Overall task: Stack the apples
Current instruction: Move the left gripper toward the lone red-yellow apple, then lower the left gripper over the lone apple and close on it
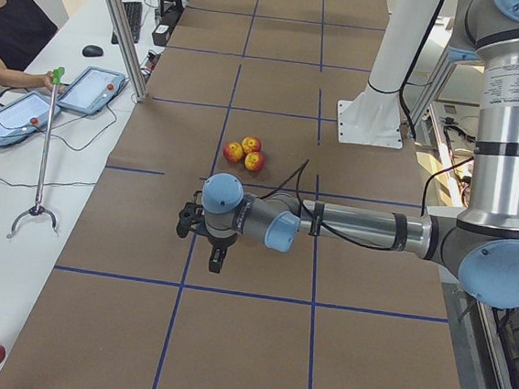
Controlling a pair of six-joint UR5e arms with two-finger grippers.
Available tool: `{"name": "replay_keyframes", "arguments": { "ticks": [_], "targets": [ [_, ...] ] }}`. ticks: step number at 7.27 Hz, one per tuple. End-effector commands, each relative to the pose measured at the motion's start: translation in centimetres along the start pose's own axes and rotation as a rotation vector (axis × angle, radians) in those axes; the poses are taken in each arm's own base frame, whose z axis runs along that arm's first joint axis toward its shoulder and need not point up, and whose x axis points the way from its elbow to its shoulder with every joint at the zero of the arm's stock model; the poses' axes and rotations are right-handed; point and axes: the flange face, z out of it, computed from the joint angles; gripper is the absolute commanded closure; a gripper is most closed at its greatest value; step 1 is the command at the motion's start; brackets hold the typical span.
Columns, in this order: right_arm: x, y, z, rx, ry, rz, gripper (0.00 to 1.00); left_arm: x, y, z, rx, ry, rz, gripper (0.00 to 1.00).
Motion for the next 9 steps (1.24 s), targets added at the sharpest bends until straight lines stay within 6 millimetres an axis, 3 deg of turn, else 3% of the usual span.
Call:
{"name": "replay_keyframes", "arguments": {
  "ticks": [1, 2, 3, 4, 6, 7, 9],
  "targets": [
    [0.0, 0.0, 0.0, 0.001, 0.0, -0.001, 0.0, 6.8, -0.3, 4.7, 0.032, -0.017, -0.117, 0.0],
    [0.0, 0.0, 0.0, 0.001, 0.001, -0.001, 0.0, 10.1, -0.2, 7.5, 0.032, -0.064, -0.146, 0.0],
    [0.0, 0.0, 0.0, 0.0, 0.001, 0.0, 0.0, 11.6, 0.0, 8.5, 0.02, -0.064, -0.164, 0.0],
    [0.0, 0.0, -0.1, 0.001, 0.001, -0.001, 0.0, 12.7, -0.3, 8.0, 0.031, -0.05, -0.154, 0.0],
    [0.0, 0.0, 0.0, 0.001, 0.001, -0.001, 0.0, 16.7, 0.1, 10.7, -0.004, -0.043, -0.157, 0.0],
    [0.0, 0.0, 0.0, 0.001, 0.001, -0.001, 0.0, 17.4, 0.5, 11.9, 0.015, -0.082, -0.135, 0.0],
    [0.0, 0.0, 0.0, 0.001, 0.001, -0.001, 0.0, 16.7, 0.8, 12.4, 0.012, -0.1, -0.14, 0.0]
  ]
}}
